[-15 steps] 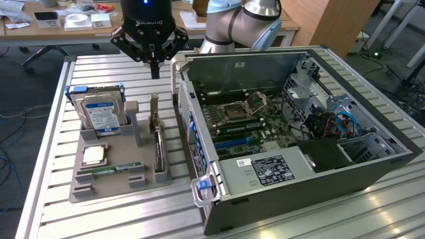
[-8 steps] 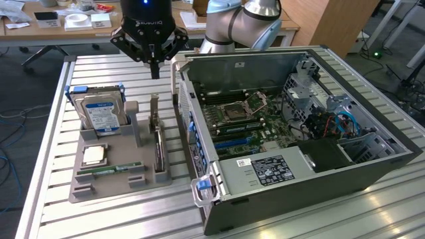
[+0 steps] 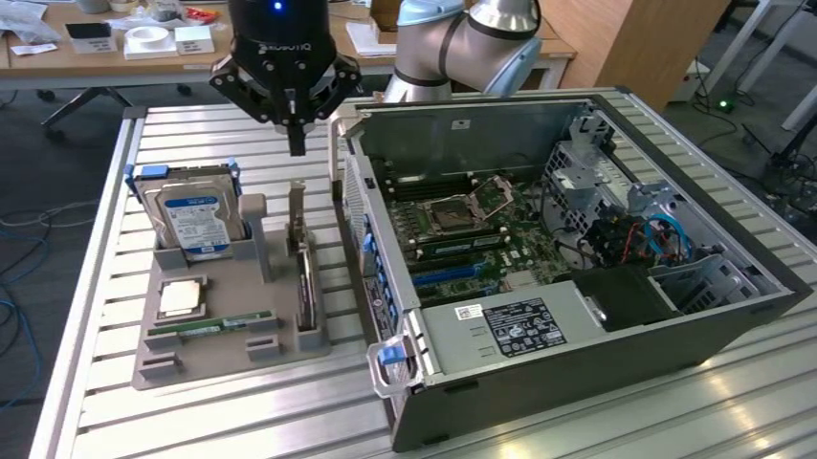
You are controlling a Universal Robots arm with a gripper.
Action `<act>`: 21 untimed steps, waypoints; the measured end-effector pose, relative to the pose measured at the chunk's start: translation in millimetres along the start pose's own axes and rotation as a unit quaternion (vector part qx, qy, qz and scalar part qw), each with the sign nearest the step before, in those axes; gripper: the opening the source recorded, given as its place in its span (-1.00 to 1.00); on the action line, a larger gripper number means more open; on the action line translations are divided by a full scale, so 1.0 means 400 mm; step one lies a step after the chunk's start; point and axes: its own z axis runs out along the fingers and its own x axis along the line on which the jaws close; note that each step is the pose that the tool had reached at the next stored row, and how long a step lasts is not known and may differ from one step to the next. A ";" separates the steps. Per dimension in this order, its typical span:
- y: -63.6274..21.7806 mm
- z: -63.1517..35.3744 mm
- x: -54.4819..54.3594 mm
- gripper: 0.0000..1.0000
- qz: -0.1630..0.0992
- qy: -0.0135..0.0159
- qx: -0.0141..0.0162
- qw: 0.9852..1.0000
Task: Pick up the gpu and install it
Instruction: 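Reach for the gpu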
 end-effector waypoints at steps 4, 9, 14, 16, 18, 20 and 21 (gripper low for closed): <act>-0.008 0.000 0.005 -0.79 0.000 0.000 0.000 1.000; -0.016 -0.001 0.011 -0.79 0.000 0.000 0.000 1.000; -0.019 -0.001 0.013 -0.79 0.000 0.000 0.000 1.000; -0.019 -0.001 0.013 -0.79 0.000 0.000 0.000 1.000; -0.019 -0.001 0.014 -0.79 0.000 0.000 0.000 1.000; -0.020 -0.001 0.015 -0.79 0.000 0.000 0.000 1.000; -0.022 -0.001 0.015 -0.79 0.000 0.000 0.000 1.000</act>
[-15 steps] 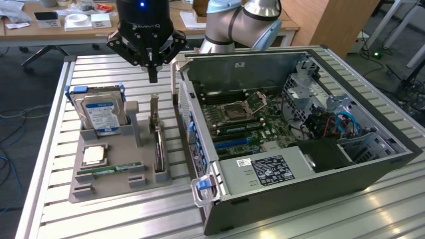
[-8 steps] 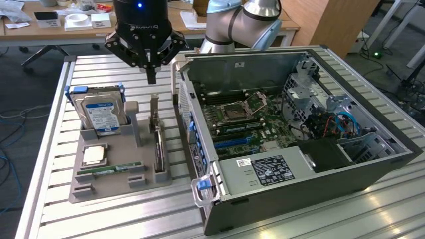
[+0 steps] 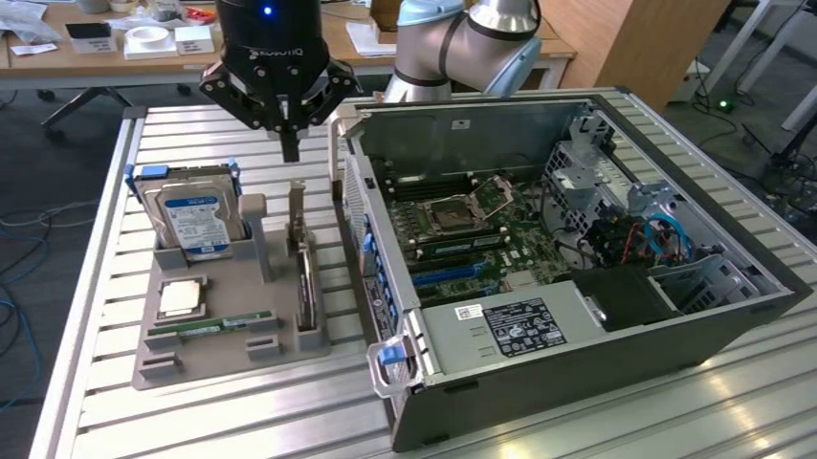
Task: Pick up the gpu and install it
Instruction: 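Reach for the gpu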
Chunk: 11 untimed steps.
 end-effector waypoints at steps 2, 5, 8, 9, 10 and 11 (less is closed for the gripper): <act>-0.002 0.000 0.001 -0.79 0.000 0.000 0.000 1.000; -0.005 0.000 0.003 -0.79 0.000 0.000 0.000 1.000; -0.008 0.000 0.004 -0.79 0.000 0.000 0.000 1.000; -0.009 0.000 0.005 -0.79 0.000 0.000 0.000 1.000; -0.010 -0.001 0.005 -0.79 0.000 0.000 0.000 1.000; -0.011 -0.001 0.006 -0.79 0.000 0.000 0.000 1.000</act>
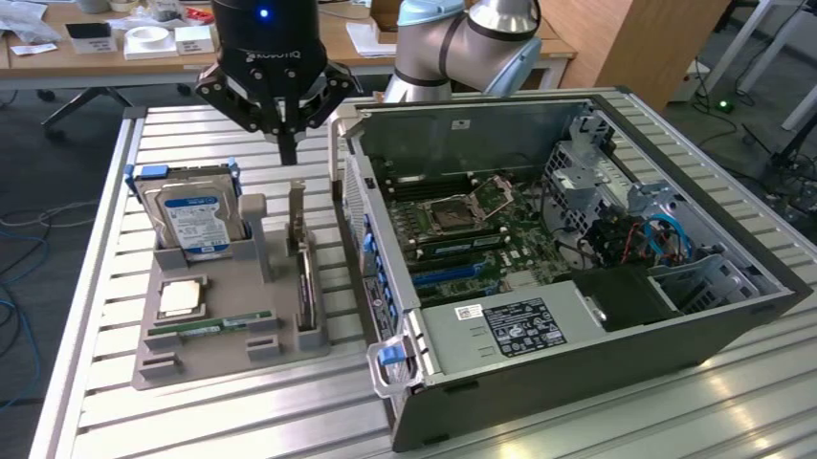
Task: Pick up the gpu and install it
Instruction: 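Reach for the gpu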
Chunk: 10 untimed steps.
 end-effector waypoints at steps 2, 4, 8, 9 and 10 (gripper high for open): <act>0.000 0.000 0.000 -0.79 0.000 0.000 0.000 1.000; 0.000 0.000 0.000 -0.79 0.000 0.000 0.000 1.000; 0.000 0.000 0.002 -0.79 0.000 0.000 0.000 1.000; -0.001 0.000 0.003 -0.79 0.000 0.000 0.000 1.000; 0.000 0.000 0.005 -0.79 0.000 0.000 0.000 1.000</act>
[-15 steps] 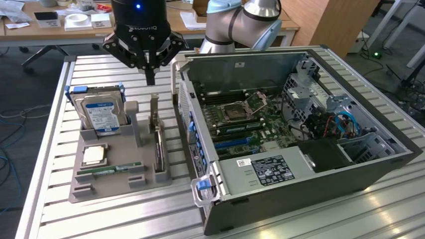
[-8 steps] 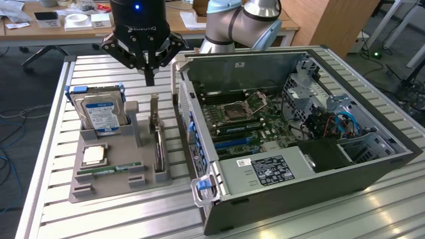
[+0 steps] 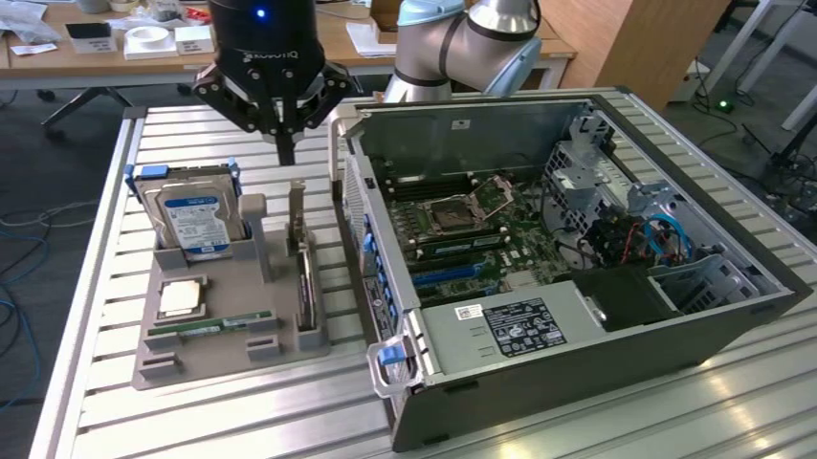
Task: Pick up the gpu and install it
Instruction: 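Reach for the gpu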
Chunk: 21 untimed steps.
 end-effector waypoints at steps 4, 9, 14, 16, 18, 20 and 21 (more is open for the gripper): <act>0.000 0.000 0.006 -0.79 0.000 0.000 0.000 1.000; -0.001 0.000 0.009 -0.79 0.000 0.000 0.000 1.000; -0.001 0.001 0.010 -0.79 0.000 0.000 0.000 1.000; -0.001 0.003 0.010 -0.79 0.000 0.000 0.000 1.000; -0.001 0.005 0.011 -0.79 0.000 0.000 0.000 1.000; -0.001 0.007 0.012 -0.79 0.000 0.000 0.000 1.000; -0.001 0.007 0.012 -0.79 0.000 0.000 0.000 1.000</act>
